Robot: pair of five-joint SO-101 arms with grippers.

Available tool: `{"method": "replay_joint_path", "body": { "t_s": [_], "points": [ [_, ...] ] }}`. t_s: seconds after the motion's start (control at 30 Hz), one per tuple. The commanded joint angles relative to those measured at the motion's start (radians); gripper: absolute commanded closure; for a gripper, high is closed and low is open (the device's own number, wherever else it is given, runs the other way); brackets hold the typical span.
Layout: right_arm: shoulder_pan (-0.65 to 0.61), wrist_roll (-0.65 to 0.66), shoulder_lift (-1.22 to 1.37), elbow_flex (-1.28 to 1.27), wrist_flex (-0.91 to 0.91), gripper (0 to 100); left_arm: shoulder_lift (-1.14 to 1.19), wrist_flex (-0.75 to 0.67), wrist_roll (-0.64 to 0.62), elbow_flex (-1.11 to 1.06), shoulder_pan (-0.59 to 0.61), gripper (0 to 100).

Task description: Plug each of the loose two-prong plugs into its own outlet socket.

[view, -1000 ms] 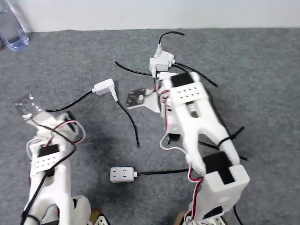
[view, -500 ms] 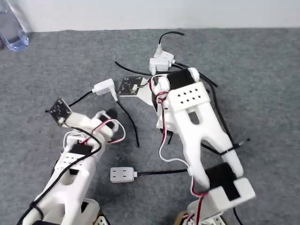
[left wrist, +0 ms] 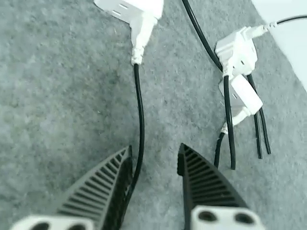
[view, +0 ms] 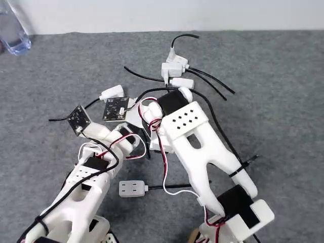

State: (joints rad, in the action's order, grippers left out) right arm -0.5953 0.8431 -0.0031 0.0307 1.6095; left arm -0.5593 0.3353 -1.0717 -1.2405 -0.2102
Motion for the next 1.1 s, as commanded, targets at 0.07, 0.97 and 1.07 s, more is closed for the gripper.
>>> {"method": "replay_joint_path", "body": {
  "t_s": [0.07, 0.97, 1.07],
  "points": [
    [0.013, -0.009, 0.015, 0.012, -0.047, 99.0, -0.025, -0.029, -0.011, 0.008, -0.041, 84],
    [0.120, 0.035, 0.044, 0.012, -0.142, 99.1, -1.297, 0.350, 0.043, -0.418, -0.046, 74],
    [0.099, 0.035, 0.044, 0.012, -0.142, 99.1, -1.218, 0.417, 0.109, -0.407, -0.126, 64]
  ]
}}
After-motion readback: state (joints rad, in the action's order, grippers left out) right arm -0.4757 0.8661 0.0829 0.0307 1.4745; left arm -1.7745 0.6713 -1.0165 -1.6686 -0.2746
